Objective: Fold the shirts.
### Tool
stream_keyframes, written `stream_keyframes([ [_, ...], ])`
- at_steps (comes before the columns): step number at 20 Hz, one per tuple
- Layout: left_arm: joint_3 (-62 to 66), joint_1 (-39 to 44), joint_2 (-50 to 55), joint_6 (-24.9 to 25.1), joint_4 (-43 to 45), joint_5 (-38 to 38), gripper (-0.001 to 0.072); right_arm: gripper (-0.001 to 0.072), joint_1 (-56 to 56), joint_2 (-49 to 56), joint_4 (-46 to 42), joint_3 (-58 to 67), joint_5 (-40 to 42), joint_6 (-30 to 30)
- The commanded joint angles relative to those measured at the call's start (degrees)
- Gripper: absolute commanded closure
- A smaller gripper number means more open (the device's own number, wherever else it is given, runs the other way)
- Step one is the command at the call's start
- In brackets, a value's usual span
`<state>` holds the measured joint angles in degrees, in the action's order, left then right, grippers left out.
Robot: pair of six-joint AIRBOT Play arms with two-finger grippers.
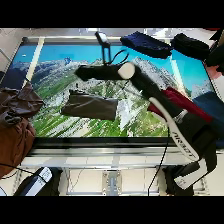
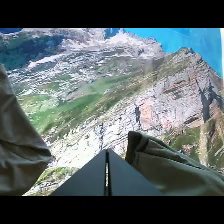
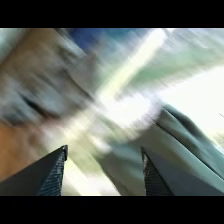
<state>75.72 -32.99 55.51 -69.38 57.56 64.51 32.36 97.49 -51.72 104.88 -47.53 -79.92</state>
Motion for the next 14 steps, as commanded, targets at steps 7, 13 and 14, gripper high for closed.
stream_keyframes([
  [7,-0.17,-0.68,2.38,-0.02,0.52,0.31,0.0693,0.0213,-19.04,0.17,-6.19,-26.05,-18.4,-7.5],
  [13,-0.37,-0.68,2.78,0.0,0.52,0.74,0.0693,0.0143,-17.53,3.58,25.16,-38.45,-3.63,3.48],
  [14,-0.37,-0.68,2.78,0.0,0.5,0.74,0.0693,0.0116,-16.83,4.31,27.54,-38.32,-3.58,4.74],
])
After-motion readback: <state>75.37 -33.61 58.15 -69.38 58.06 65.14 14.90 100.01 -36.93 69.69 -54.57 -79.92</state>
